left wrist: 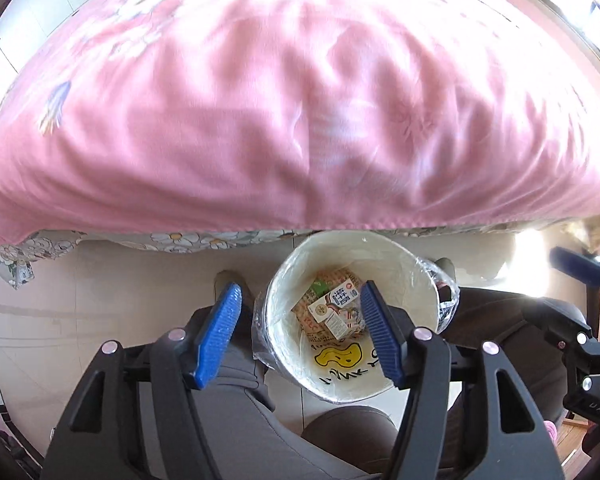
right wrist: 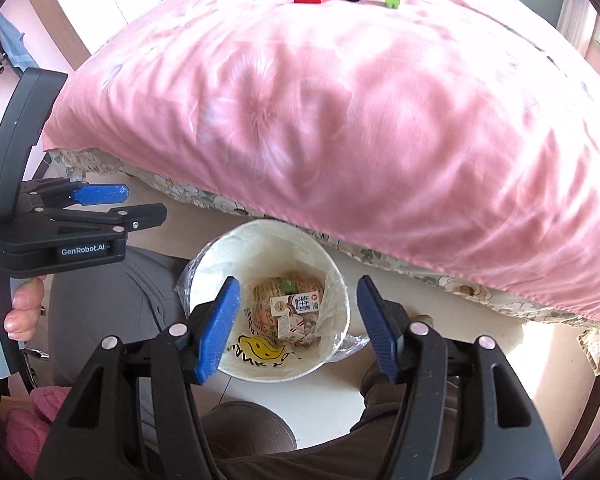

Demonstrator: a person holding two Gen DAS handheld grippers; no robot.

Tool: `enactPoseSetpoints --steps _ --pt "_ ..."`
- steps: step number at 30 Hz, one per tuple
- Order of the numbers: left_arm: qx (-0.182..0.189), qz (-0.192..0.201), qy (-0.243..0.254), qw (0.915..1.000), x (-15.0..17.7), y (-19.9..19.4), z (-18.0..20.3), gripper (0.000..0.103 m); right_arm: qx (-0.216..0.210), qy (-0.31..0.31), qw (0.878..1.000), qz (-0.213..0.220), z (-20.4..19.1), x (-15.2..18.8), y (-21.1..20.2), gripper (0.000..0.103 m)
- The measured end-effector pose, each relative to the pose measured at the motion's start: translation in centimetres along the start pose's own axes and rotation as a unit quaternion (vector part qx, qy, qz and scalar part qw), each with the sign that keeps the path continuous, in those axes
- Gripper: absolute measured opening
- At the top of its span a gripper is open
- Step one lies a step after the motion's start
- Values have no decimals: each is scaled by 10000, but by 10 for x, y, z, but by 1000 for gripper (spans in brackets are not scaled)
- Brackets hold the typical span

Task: Collect trash
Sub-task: 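Raise both open tools from the bin back over the bed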

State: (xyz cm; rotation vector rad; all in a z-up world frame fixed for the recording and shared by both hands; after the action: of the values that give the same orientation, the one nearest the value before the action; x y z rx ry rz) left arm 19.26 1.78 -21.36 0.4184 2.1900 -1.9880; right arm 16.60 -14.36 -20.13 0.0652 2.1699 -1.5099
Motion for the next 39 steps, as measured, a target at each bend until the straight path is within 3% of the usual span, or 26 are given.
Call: enactPoseSetpoints --steps 16,28,39 --pt "23 716 75 9974 -86 -85 11 77 470 -436 9925 1037 14 -94 -107 72" --pt "-43 1149 62 9933 -155 -117 22 83 681 -659 9844 1485 29 -168 -139 73" --pt "-184 1305 187 9911 -215 -117 38 84 696 -637 9801 1746 54 -231 -158 75"
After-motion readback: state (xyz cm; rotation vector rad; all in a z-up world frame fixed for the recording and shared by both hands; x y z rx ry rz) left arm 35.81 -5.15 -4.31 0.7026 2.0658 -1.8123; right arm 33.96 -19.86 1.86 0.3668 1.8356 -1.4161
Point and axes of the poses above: each gripper's, at about its wrist camera, not at the fingertips, and y roughly the way its jaws point, z to its right, x to its underside, the point moved 6 cm from there along y, roughly the way its jaws point, and after that the axes turned 8 degrees about -x, right-handed, at the moved point
